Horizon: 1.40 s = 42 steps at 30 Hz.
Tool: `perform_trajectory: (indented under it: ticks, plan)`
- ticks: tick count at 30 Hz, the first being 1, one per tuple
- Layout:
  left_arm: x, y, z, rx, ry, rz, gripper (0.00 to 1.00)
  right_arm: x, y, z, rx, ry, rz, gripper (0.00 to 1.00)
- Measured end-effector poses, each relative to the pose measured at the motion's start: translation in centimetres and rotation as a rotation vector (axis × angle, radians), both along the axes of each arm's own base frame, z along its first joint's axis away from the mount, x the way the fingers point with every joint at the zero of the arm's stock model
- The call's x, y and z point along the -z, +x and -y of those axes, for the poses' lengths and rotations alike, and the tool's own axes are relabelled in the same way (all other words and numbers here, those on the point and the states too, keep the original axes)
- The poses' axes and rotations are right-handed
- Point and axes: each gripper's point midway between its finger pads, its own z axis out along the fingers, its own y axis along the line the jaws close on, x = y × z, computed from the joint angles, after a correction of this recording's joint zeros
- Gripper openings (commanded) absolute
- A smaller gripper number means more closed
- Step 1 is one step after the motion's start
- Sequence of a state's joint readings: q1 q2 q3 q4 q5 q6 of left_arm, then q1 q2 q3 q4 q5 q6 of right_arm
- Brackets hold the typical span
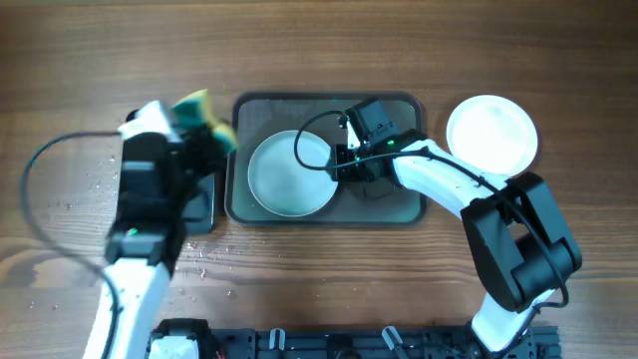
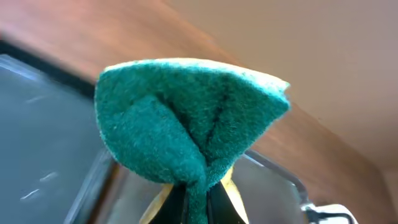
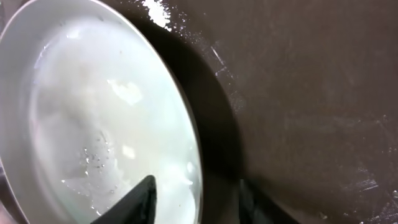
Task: Clean dirty plates on tray and stack at the side
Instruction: 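Carry the sponge with the left gripper back over the black water tray, then lift the scrubbed plate with the right gripper and tilt it over the water tray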
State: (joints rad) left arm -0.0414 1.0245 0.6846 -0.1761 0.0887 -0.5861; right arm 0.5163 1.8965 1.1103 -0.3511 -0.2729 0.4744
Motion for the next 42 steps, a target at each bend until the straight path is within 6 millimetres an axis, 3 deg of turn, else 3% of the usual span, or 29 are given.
perform_trajectory:
  ticks: [4, 6, 7, 11, 13, 16, 19, 23, 26, 31, 37, 42]
  plan:
    - [-1.1, -2.5, -7.2, -0.204, -0.046, -0.003, 0.04, 0.6, 0.2, -0.1, -0.001, -0.001, -0.001, 0.34]
    - [-0.8, -3.9, -10.2, -0.294, -0.07, -0.021, 0.04, 0.8, 0.2, -0.2, 0.004, 0.005, -0.005, 0.1]
    - [-0.2, -4.7, -11.8, -0.345, -0.083, -0.046, 0.04, 0.9, 0.2, -0.2, 0.007, 0.006, -0.011, 0.06]
    - [2.8, -6.1, -14.5, -0.389, -0.149, -0.154, 0.04, 1.3, 0.3, -0.4, 0.015, 0.013, -0.015, 0.04]
    - [4.5, -6.2, -14.7, -0.362, -0.193, -0.206, 0.04, 1.2, 0.3, -0.4, 0.015, 0.014, -0.015, 0.04]
    - [7.0, -5.6, -13.2, -0.253, -0.272, -0.275, 0.04, 1.1, 0.1, -0.3, 0.015, -0.005, -0.042, 0.04]
    - [7.5, -5.3, -12.0, -0.17, -0.301, -0.282, 0.04, 0.0, 0.8, 0.2, 0.009, -0.073, -0.056, 0.04]
    - [7.3, -5.7, -11.2, -0.127, -0.315, -0.301, 0.04, -3.5, 3.8, -0.2, -0.009, -0.11, 0.043, 0.04]
    - [5.9, -5.5, -11.5, -0.122, -0.301, -0.301, 0.04, -6.3, 6.0, -1.0, -0.016, -0.095, 0.127, 0.04]
    - [3.6, -6.7, -12.2, -0.179, -0.27, -0.397, 0.04, -9.4, 8.0, -1.9, -0.01, -0.079, 0.207, 0.04]
    - [0.2, -6.4, -13.6, -0.213, -0.192, -0.379, 0.04, -11.7, 8.6, -3.6, -0.015, -0.123, 0.302, 0.05]
    - [0.1, -6.5, -13.7, -0.216, -0.182, -0.383, 0.04, -12.7, 8.2, -6.1, -0.039, -0.102, 0.362, 0.04]
